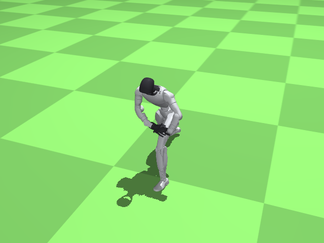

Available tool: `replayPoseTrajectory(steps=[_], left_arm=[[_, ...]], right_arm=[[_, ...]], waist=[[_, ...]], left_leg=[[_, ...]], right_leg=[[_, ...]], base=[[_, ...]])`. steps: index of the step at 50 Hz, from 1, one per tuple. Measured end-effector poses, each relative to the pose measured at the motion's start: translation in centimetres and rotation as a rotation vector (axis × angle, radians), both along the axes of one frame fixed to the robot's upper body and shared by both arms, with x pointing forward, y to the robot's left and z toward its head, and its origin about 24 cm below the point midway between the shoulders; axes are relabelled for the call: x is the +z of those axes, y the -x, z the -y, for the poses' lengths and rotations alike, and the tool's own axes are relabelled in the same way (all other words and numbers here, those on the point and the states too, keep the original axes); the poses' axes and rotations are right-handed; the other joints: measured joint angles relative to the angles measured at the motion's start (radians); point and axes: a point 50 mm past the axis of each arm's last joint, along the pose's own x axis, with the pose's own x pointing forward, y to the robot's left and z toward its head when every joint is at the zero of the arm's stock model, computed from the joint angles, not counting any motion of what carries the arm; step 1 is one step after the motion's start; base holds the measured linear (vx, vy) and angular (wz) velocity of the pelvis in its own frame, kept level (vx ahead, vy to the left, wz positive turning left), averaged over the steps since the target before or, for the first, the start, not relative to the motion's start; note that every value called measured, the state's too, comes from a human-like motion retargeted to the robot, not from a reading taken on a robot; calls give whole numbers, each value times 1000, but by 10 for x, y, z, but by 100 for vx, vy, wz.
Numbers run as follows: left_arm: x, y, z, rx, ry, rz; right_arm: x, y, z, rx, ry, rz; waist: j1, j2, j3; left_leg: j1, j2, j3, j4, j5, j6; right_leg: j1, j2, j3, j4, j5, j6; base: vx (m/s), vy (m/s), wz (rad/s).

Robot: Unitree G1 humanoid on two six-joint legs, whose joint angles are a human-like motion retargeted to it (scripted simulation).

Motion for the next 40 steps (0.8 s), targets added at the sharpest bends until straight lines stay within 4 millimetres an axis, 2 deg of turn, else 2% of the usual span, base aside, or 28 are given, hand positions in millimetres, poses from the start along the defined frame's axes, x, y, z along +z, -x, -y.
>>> replayPoseTrajectory(steps=[2, 5, 8, 10, 12, 13, 15, 17, 18, 20, 21, 22, 23, 24, 25, 28, 30, 32, 35, 37, 38, 40], left_arm=[[15, -6, 7, 6, 115, 105], [28, -6, 11, -42, 163, 167], [38, -12, 6, -24, 202, 270], [34, -15, 4, 7, 210, 247], [9, -19, -1, 71, 142, 198], [-11, -19, -4, 100, 84, 152], [-57, -10, -13, 172, -61, 48], [-105, 15, -24, 213, -284, -135], [-119, 26, -26, 227, -341, -224], [-138, 55, -22, 251, -397, -510], [-141, 82, -15, 263, -301, -863], [-140, 106, -5, 246, -154, -1141], [-145, 127, 7, 258, 21, -1312], [-146, 135, 16, 264, 128, -1379], [-147, 138, 25, 263, 199, -1395], [-127, 113, 42, 158, 299, -1308], [-104, 87, 52, 48, 276, -1159], [-91, 62, 84, 31, 234, -831], [-66, 49, 127, -24, 262, -555], [-50, 57, 152, -112, 332, -504], [-42, 63, 163, -163, 364, -491], [-29, 79, 185, -280, 396, -468]], right_arm=[[8, 0, 2, -14, -82, -65], [20, 2, 1, 21, -135, -95], [31, 1, -2, 9, -223, -140], [27, -5, 2, -34, -208, -132], [3, -3, 0, -84, -138, -137], [-16, 2, -3, -111, -97, -158], [-51, 12, -7, -160, 50, -182], [-84, 33, -10, -136, 265, -184], [-94, 40, -10, -137, 318, -217], [-103, 50, -7, -123, 357, -318], [-103, 51, -2, -119, 351, -407], [-102, 51, 4, -118, 342, -488], [-101, 49, 14, -131, 330, -558], [-99, 48, 26, -149, 292, -617], [-97, 48, 40, -169, 241, -665], [-85, 44, 95, -275, 64, -699], [-76, 44, 134, -365, -17, -656], [-68, 48, 169, -468, -70, -623], [-63, 63, 208, -573, -88, -604], [-60, 74, 225, -593, -53, -595], [-58, 80, 231, -588, -27, -588], [-54, 91, 239, -556, 34, -573]], waist=[[-38, 26, 1], [-71, 42, 1], [-57, 7, 1], [-9, -26, -17], [29, -72, -80], [35, -90, -130], [32, -109, -235], [18, -102, -338], [15, -91, -371], [16, -69, -413], [26, -49, -416], [32, -23, -415], [28, 15, -405], [9, 50, -399], [-17, 85, -394], [-184, 145, -384], [-328, 169, -374], [-453, 196, -367], [-580, 263, -358], [-628, 299, -362], [-643, 321, -364], [-676, 376, -363]], left_leg=[[-41, -10, -26, 77, -16, 18], [-107, -24, -56, 228, -64, 26], [-140, -15, -49, 340, -103, 41], [-168, 2, -22, 456, -164, 46], [-158, 25, 21, 494, -209, 50], [-150, 27, 42, 491, -222, 51], [-118, 19, 75, 442, -222, 49], [-41, -16, 78, 316, -177, 29], [16, -44, 73, 221, -136, 20], [178, -111, 47, -56, -14, 8], [296, -131, 38, -248, 58, 11], [416, -145, 36, -430, 115, 15], [541, -146, 49, -591, 143, 21], [647, -157, 67, -698, 129, 18], [744, -172, 88, -778, 95, 12], [924, -283, 48, -741, 0, -28], [1017, -359, -39, -628, -3, -52], [1103, -393, -142, -514, 2, -74], [1262, -349, -298, -449, 1, -145], [1363, -341, -387, -502, -21, -147], [1405, -324, -436, -535, -40, -147], [1466, -252, -538, -602, -86, -147]], right_leg=[[-24, -21, 15, 122, -63, -15], [-62, -75, 72, 321, -147, -42], [-87, -133, 130, 408, -170, -44], [-79, -196, 142, 395, -140, -36], [-70, -215, 153, 303, -33, -23], [-55, -205, 146, 236, 55, -15], [-14, -152, 119, 91, 298, 5], [28, -58, 80, -51, 596, 19], [34, -7, 71, -101, 710, 22], [22, 123, 107, -180, 814, 47], [-1, 202, 162, -200, 785, 65], [-26, 281, 210, -214, 748, 79], [-53, 360, 247, -218, 696, 84], [-88, 424, 251, -216, 645, 69], [-126, 481, 239, -213, 595, 44], [-293, 540, 91, -223, 496, 60], [-409, 511, 3, -252, 438, 89], [-540, 446, -27, -276, 389, 46], [-696, 353, -47, -314, 272, 57], [-782, 250, -49, -308, 279, 96], [-822, 216, -49, -282, 332, 97], [-891, 138, -56, -155, 505, 97]], base=[[1, -5, 51], [10, 3, 34], [24, 11, -13], [43, 22, -50], [56, 30, -57], [64, 33, -23], [68, 33, 13], [67, 30, 47], [61, 24, 70], [54, 18, 84], [49, 15, 75], [48, 16, 61], [47, 18, 79], [47, 20, 109], [42, 19, 183], [34, 8, 320], [35, -3, 439], [40, -6, 418], [40, -5, 323], [35, 16, 244], [27, 10, 225], [15, -5, 234]])
